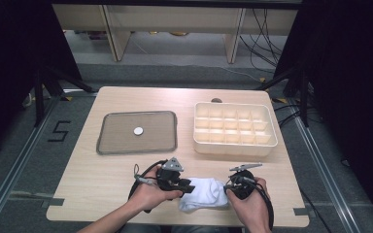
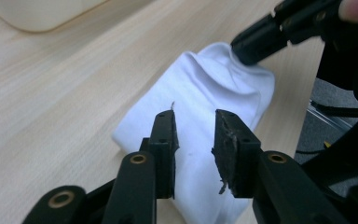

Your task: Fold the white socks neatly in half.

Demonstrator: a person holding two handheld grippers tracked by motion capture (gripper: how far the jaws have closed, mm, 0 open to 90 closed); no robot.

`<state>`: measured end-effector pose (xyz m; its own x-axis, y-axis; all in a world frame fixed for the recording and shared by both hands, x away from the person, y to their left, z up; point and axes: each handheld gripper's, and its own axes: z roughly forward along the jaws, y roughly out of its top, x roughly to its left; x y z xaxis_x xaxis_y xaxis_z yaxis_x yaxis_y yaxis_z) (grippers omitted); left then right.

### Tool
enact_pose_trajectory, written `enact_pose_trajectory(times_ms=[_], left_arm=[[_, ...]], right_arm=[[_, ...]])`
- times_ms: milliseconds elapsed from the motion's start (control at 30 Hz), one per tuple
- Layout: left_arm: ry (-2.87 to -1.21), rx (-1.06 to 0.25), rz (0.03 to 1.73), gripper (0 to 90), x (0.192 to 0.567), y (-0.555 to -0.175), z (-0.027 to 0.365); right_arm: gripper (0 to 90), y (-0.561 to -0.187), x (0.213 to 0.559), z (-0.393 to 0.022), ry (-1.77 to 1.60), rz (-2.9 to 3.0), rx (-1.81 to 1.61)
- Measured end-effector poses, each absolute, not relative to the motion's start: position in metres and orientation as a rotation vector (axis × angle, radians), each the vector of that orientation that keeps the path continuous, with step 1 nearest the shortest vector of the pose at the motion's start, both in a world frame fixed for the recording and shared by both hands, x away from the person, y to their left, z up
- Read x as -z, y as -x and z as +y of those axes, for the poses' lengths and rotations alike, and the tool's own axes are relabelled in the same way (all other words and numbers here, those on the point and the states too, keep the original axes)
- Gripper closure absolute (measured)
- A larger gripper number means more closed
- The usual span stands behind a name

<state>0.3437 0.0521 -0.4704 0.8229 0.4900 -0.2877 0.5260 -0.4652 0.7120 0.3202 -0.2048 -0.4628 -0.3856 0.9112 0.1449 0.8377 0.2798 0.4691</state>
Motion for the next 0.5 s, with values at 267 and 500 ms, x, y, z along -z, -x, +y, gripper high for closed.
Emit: enact_pose_trajectory(times_ms=[267, 500], left_arm=[[-2.14, 0.088, 0.733, 72.5, 0.475, -0.337, 0.054], [-2.166, 0.114, 0.709, 74.4, 0.485, -0.334, 0.049]], right_arm=[[78.0, -0.319, 0.446, -0.181, -1.533, 2.438, -0.785], [67.3, -0.326, 0.466, -0.17, -1.526, 2.496, -0.706]])
